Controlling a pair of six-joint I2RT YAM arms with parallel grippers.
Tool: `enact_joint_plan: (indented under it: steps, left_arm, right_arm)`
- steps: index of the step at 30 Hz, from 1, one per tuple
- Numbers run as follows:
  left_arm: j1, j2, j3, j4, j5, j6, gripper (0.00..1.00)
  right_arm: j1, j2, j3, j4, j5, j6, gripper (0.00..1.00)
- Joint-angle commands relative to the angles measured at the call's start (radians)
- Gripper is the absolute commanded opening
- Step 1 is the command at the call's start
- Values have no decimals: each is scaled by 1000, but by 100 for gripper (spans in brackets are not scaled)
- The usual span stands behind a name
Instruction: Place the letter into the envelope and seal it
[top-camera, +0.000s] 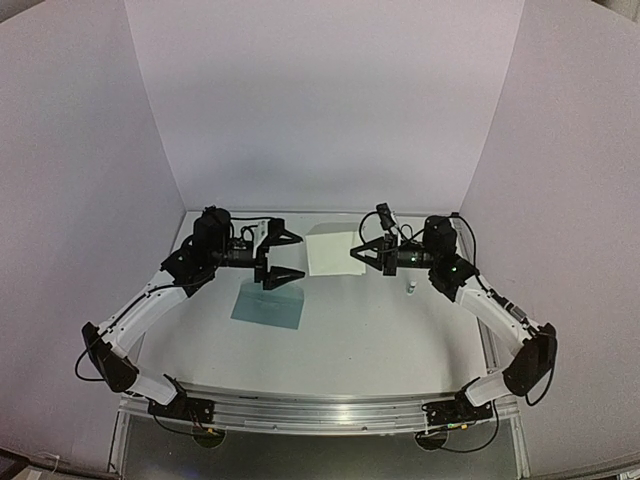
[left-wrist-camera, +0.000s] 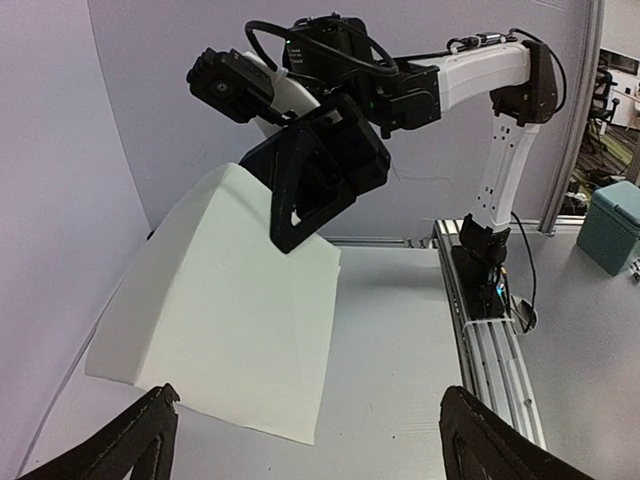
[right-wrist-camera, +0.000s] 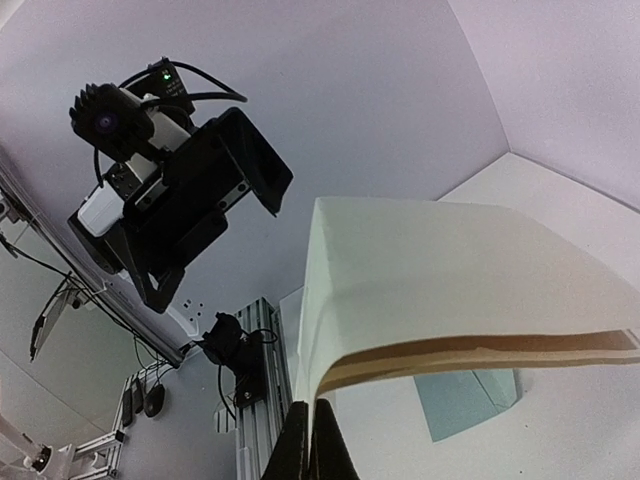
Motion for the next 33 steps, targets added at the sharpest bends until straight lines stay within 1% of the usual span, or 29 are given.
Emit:
enact_joint_plan:
  steps: [1, 4, 10, 21, 27, 29, 33]
  left_arm:
    - [-2, 3, 31, 52, -170, 10, 91]
    - [-8, 16, 28, 49, -208, 79, 99]
    - [-59, 11, -2, 119, -192, 271, 100]
    - [-60, 7, 6, 135, -192, 286, 100]
    - [-47, -15, -4, 161, -295, 369, 99]
    - [-42, -13, 3, 155, -310, 394, 99]
    - [-42, -20, -10, 145, -235, 458, 100]
  right_arm:
    - [-3, -45, 51, -20, -11, -57, 0]
    - [-4, -49, 60, -17, -36, -61, 0]
    - [0, -28, 86, -17, -81, -45, 0]
    - [5, -24, 103, -18, -108, -55, 0]
    - [5, -46, 78, -20, -84, -75, 0]
    - [4, -43, 77, -20, -86, -70, 0]
    - [4, -30, 90, -19, -99, -64, 0]
